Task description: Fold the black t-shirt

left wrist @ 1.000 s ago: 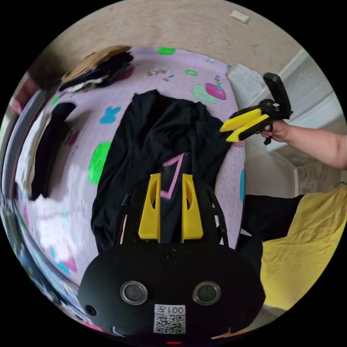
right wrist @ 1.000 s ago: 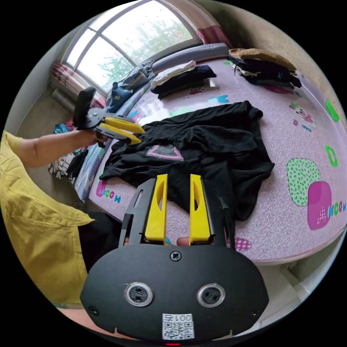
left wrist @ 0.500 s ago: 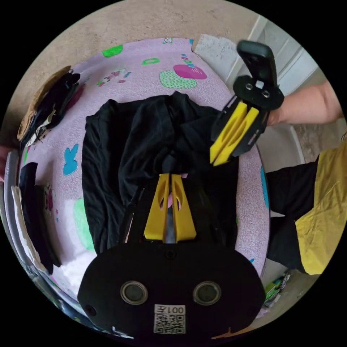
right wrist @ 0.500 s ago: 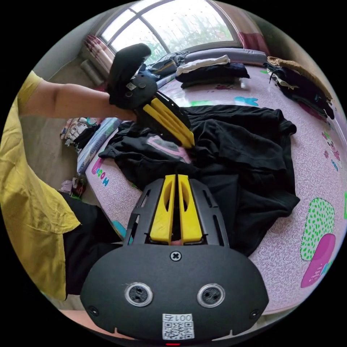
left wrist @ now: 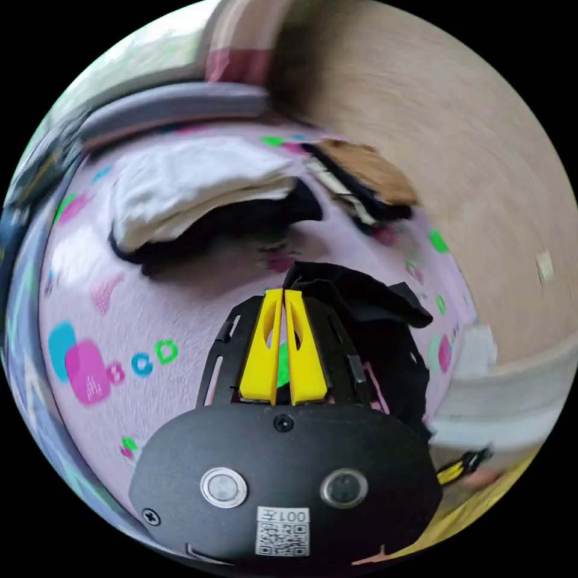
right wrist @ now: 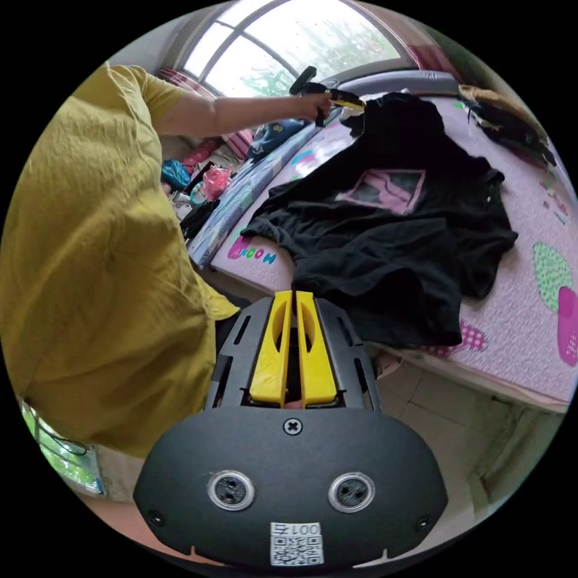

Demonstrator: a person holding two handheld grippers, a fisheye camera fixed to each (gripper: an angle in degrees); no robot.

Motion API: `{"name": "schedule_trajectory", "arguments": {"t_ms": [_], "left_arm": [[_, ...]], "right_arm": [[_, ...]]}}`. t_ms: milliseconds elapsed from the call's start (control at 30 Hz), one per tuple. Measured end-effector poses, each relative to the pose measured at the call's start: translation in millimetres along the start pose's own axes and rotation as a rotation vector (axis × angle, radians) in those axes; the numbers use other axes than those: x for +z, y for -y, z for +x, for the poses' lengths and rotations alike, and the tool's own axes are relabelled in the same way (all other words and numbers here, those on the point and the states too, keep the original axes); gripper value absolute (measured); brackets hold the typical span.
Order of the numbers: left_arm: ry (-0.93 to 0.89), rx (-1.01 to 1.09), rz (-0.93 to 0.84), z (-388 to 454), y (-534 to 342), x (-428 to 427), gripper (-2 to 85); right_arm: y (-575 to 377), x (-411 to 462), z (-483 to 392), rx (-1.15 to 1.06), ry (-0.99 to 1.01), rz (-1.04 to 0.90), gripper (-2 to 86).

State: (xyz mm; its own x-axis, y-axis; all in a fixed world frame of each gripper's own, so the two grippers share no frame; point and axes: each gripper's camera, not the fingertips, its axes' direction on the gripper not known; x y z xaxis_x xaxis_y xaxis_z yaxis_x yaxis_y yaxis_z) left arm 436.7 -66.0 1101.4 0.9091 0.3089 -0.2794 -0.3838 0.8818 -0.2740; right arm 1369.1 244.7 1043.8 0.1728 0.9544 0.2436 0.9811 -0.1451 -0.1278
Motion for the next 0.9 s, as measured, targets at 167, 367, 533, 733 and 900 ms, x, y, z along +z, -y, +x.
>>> {"name": "schedule_trajectory", "arguments": {"t_ms": [167, 367, 533, 733, 900], "left_arm": [[0.048, -0.495, 0.009, -89, -28, 20, -1.1], [0.211, -0.205, 0.057, -33, -36, 33, -1.2], [0.060, 0.271, -0.056, 48, -23, 74, -1.2], [0.005, 0.679, -0.237, 138, -25, 138, -0.5], [0.041, 0.870, -0.327, 181, -26, 184, 1.5]], "right_arm": [[-11, -4, 6, 0.071, 0.057, -0.016, 1.4], [4, -50, 44, 0.179, -0.096, 0.148, 2.5], [12, -87, 87, 0.331, -0.157, 0.356, 3.4], [21, -105, 122, 0.444, -0.203, 0.433, 5.5], [34, -103, 142, 0.472, -0.250, 0.369, 7.5]]}}
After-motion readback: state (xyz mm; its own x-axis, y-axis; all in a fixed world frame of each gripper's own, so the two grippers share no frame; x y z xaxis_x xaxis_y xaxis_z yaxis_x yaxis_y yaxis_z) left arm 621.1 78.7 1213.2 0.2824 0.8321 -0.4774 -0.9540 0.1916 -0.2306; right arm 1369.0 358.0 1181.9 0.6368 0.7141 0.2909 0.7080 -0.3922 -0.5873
